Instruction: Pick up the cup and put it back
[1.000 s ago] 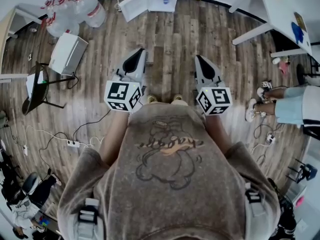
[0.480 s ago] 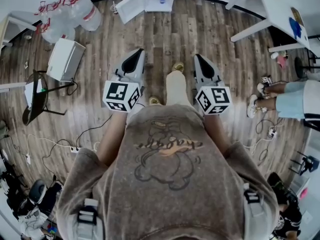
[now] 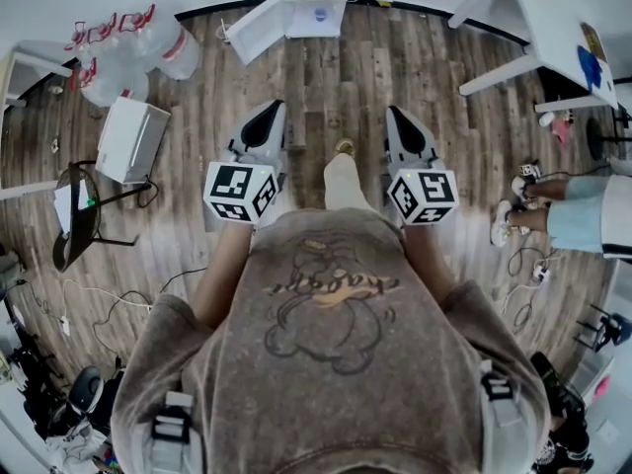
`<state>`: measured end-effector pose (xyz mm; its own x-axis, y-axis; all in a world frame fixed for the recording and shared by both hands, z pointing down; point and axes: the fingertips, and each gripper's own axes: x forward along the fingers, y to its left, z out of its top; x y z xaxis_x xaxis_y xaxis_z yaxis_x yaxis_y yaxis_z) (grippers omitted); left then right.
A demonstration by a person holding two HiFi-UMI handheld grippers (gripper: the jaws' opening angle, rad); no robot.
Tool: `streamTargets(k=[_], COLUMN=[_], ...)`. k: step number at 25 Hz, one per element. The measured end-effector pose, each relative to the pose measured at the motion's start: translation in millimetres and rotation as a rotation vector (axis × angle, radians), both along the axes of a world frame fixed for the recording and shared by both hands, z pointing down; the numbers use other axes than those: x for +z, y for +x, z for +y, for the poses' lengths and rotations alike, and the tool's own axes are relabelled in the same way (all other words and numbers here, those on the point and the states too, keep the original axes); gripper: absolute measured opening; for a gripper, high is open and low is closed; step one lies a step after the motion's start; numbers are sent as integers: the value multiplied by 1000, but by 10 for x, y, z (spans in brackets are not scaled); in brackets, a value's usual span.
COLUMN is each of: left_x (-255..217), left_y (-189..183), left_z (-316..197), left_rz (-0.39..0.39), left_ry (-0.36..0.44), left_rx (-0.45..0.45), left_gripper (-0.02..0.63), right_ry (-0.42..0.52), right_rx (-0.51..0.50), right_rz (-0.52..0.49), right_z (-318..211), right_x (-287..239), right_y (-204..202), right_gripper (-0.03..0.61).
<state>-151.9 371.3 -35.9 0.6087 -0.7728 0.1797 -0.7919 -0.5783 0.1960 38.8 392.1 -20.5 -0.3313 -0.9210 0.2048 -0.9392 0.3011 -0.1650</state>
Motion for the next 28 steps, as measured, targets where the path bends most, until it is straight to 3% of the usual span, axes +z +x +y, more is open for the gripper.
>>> streamTargets(k=[14,21,28], left_x=[-306,-236,-176], left_y=[833,1071,1028], left_z=[-1946,-2421,-2771], left_rz=[22,5,-12], left_ry=[38,32,13], left_rx=[-66,-94,-102], left_gripper=[2,2,2], right_ry=[4,-3,-41], right_rx=[-123,-218,-222], right_rz=[13,-3,-21], right_z=[-1915,-2474,-2855], right_x=[-153,-25,144], right_y=[742,754,694], right_gripper=[3,3,3])
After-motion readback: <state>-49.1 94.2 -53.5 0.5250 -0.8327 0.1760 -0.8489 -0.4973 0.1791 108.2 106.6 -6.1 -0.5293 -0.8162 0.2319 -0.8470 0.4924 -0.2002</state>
